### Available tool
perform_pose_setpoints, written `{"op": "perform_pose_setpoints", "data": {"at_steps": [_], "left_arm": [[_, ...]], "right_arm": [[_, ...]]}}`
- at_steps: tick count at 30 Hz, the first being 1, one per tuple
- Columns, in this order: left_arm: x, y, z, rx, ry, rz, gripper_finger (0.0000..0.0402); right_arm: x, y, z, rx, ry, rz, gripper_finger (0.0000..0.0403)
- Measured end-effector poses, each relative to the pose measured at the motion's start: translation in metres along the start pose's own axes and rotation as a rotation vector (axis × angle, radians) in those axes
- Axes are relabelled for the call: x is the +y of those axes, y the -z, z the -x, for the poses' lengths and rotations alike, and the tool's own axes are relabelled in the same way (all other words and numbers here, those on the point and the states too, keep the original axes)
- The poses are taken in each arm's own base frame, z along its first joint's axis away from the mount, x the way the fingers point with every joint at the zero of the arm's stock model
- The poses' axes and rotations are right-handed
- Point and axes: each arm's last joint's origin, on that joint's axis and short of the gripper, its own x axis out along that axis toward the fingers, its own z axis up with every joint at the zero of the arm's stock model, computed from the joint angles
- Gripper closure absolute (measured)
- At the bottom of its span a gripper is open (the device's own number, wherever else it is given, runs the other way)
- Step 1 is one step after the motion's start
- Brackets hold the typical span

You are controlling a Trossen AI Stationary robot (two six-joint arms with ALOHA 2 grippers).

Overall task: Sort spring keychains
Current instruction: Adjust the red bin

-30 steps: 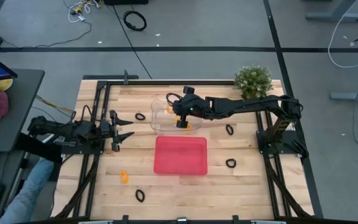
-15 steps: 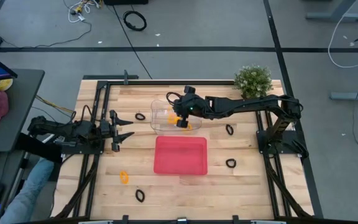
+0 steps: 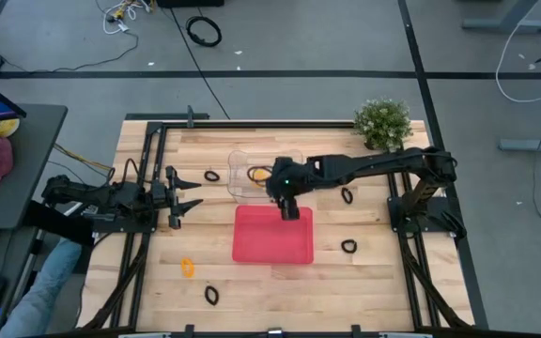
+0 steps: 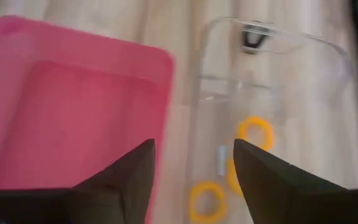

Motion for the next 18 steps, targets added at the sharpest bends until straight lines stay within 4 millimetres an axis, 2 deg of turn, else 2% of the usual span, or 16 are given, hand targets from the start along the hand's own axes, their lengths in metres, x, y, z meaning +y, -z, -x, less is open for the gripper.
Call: {"op": "perform_pose_setpoints", "data": {"at_steps": [5, 9, 18], "left_arm": [[0.0, 0.0, 0.0, 0.0, 0.0, 0.0, 0.0179], [0.0, 0.0, 0.0, 0.0, 0.0, 0.0, 0.0179], [0.0, 0.0, 0.0, 0.0, 0.0, 0.0, 0.0179]], "right_arm": [[0.017, -0.003, 0.0, -0.003, -0.047, 0.033, 0.0199], [0.026, -0.002, -0.002, -0.002, -0.073, -0.023, 0.0209], [0.043, 0.029, -0.027, 0.051, -0.143, -0.068, 0.0213]]}}
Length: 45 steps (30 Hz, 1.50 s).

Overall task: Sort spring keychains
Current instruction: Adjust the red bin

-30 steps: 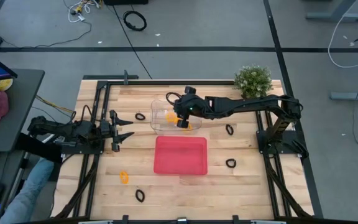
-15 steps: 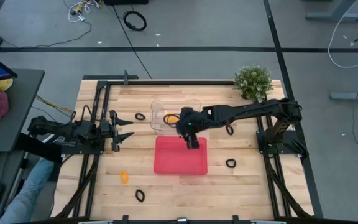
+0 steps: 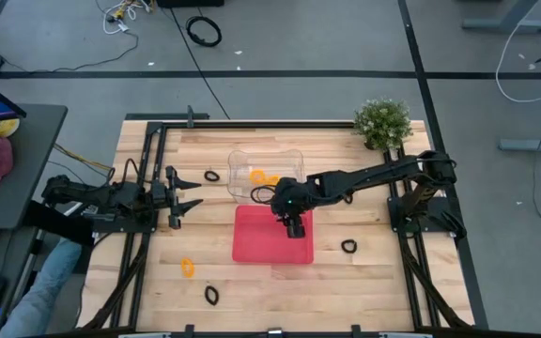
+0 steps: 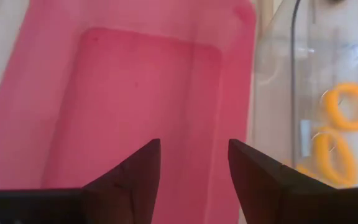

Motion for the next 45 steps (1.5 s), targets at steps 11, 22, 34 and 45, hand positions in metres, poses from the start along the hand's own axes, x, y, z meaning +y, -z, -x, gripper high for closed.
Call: {"op": "perform_pose_setpoints", "data": {"at_steps": [11, 22, 34, 45], "left_arm": [[0.0, 0.0, 0.0, 0.0, 0.0, 0.0, 0.0179], [0.0, 0.0, 0.0, 0.0, -0.001, 0.0, 0.0179], [0.0, 0.0, 0.0, 0.0, 0.0, 0.0, 0.0179], [0.0, 0.0, 0.0, 0.0, 0.0, 0.0, 0.0179]], "right_arm": [[0.004, 0.02, -0.014, 0.043, -0.028, -0.094, 0.0213], [-0.012, 0.023, -0.015, 0.05, 0.005, -0.112, 0.0213], [-0.017, 0.031, -0.036, 0.112, -0.043, -0.09, 0.0213], [-0.019, 0.022, -0.03, 0.1, 0.003, -0.068, 0.0213]]}}
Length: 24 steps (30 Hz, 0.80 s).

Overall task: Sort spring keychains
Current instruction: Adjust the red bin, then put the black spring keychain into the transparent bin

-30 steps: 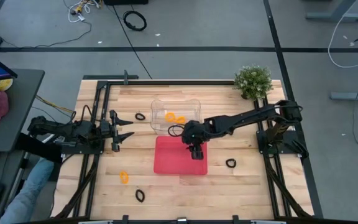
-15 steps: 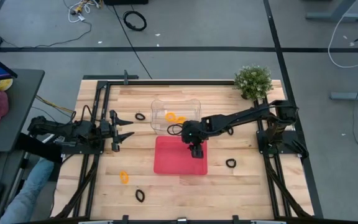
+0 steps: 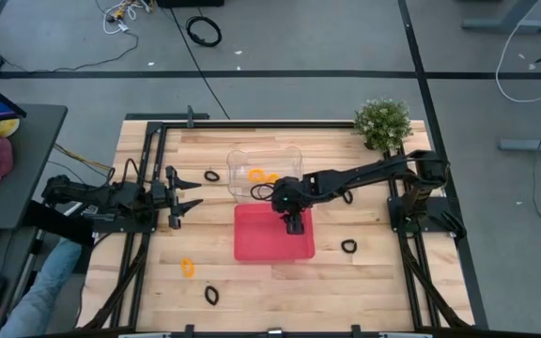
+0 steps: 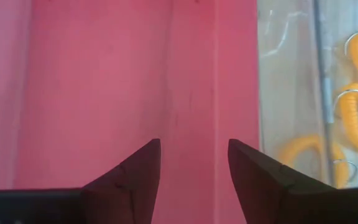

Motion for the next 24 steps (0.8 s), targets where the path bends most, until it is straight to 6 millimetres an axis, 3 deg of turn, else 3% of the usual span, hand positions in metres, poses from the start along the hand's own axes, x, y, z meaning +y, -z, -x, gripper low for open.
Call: {"op": "perform_pose_setpoints", "data": {"at_steps": [12, 18, 24], "left_arm": [[0.0, 0.0, 0.0, 0.0, 0.0, 0.0, 0.0179], [0.0, 0.0, 0.0, 0.0, 0.0, 0.0, 0.0179], [0.0, 0.0, 0.0, 0.0, 0.001, 0.0, 0.0179]], "right_arm": [[0.009, -0.026, 0.048, 0.142, -0.012, -0.157, 0.0213], [0.014, -0.019, 0.065, 0.175, -0.004, -0.175, 0.0213], [0.015, 0.005, 0.09, 0.131, 0.025, -0.183, 0.0213]]}}
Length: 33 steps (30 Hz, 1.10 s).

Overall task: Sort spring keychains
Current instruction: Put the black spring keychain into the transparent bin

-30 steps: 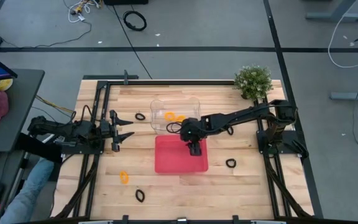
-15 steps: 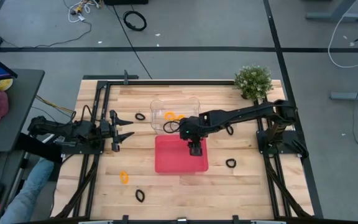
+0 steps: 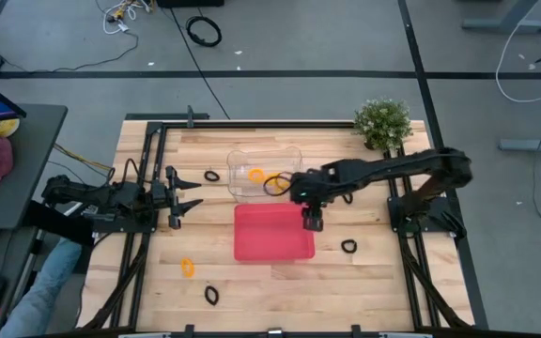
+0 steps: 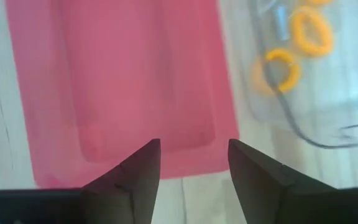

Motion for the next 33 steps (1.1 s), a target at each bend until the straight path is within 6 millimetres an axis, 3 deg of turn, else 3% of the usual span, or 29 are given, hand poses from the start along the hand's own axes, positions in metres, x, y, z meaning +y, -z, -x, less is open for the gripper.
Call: {"op": "perform_pose_setpoints", "data": {"at_steps": [4, 11, 19, 28, 33], "left_arm": [[0.0, 0.0, 0.0, 0.0, 0.0, 0.0, 0.0179], [0.0, 0.0, 0.0, 0.0, 0.0, 0.0, 0.0179], [0.0, 0.0, 0.0, 0.0, -0.001, 0.0, 0.0179], [0.0, 0.0, 0.0, 0.0, 0.0, 0.0, 0.0179], [0.0, 0.0, 0.0, 0.0, 0.0, 0.0, 0.0179]], "right_arm": [[-0.007, 0.027, 0.016, -0.111, 0.086, -0.059, 0.0213], [-0.022, 0.078, 0.028, -0.183, 0.222, -0.382, 0.0213], [-0.046, 0.111, 0.015, -0.056, 0.321, -0.69, 0.0213], [-0.072, 0.127, -0.003, 0.003, 0.354, -0.816, 0.0213], [-0.083, 0.142, -0.021, 0.057, 0.258, -0.885, 0.0213]]}}
